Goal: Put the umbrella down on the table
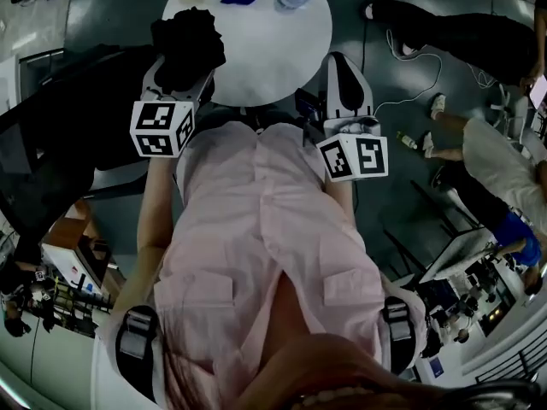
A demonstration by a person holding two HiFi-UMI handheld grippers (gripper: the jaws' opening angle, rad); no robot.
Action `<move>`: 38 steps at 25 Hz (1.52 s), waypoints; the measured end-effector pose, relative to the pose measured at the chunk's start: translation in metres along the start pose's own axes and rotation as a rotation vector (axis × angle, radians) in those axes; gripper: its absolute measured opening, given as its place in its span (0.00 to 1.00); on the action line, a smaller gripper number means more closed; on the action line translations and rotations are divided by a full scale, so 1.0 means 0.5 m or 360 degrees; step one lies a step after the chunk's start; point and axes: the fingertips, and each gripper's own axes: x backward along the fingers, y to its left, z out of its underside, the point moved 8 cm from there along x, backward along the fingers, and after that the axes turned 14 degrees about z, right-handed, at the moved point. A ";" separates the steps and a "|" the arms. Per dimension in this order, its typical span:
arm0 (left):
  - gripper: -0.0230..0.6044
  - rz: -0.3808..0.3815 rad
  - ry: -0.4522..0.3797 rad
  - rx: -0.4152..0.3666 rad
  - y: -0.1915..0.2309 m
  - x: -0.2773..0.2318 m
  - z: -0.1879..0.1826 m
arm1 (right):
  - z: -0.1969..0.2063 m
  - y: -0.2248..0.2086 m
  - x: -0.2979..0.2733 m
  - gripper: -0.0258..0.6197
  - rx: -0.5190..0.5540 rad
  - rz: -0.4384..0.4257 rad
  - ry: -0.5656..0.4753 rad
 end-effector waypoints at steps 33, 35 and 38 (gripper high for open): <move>0.53 0.0329 0.1000 -0.0077 0.103 -0.403 0.218 | 0.039 -0.059 0.005 0.10 -0.0035 0.0181 0.0102; 0.53 0.0333 0.1038 -0.0078 0.104 -0.416 0.225 | 0.039 -0.063 0.009 0.10 -0.0039 0.0197 0.0112; 0.53 0.0325 0.1081 -0.0072 0.105 -0.433 0.234 | 0.041 -0.075 0.013 0.10 -0.0049 0.0227 0.0121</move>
